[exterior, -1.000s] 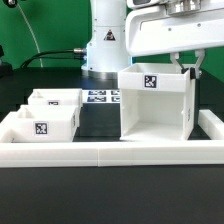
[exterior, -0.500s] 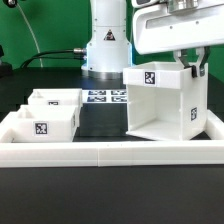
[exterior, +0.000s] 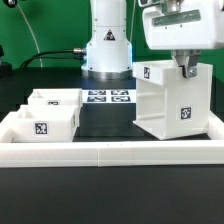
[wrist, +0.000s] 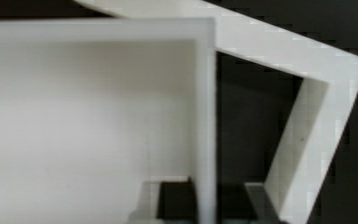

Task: Assemble drawer

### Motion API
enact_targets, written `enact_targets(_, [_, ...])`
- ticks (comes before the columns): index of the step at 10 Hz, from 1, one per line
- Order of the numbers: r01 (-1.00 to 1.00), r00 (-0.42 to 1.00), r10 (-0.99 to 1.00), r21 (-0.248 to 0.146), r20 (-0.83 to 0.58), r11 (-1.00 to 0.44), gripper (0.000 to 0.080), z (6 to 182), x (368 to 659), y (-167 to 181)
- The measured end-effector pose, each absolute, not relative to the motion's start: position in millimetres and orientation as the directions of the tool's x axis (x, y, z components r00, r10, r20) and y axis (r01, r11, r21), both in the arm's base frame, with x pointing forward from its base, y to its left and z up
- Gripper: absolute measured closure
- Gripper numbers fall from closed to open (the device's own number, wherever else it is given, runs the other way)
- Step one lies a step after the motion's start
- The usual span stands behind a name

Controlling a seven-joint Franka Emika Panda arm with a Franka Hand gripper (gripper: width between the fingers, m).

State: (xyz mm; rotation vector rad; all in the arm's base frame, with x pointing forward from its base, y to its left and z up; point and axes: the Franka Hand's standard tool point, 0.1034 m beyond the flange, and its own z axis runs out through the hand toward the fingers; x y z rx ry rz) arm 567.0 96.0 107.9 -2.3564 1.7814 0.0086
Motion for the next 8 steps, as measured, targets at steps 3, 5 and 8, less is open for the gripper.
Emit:
enact_targets(3, [-0.986, 0.101, -0.983, -0.145, -0.155, -0.078, 0.0755, 105.9, 567, 98])
enact_targets(5, [-0.99, 0.051, -0.984, -0.138, -0.168, -0.027, 0.0755, 105.9, 566, 98])
enact_targets(8, [-0.99, 0.033, -0.984, -0.141, -0.175, -0.008, 0.0755, 103.1, 577, 94])
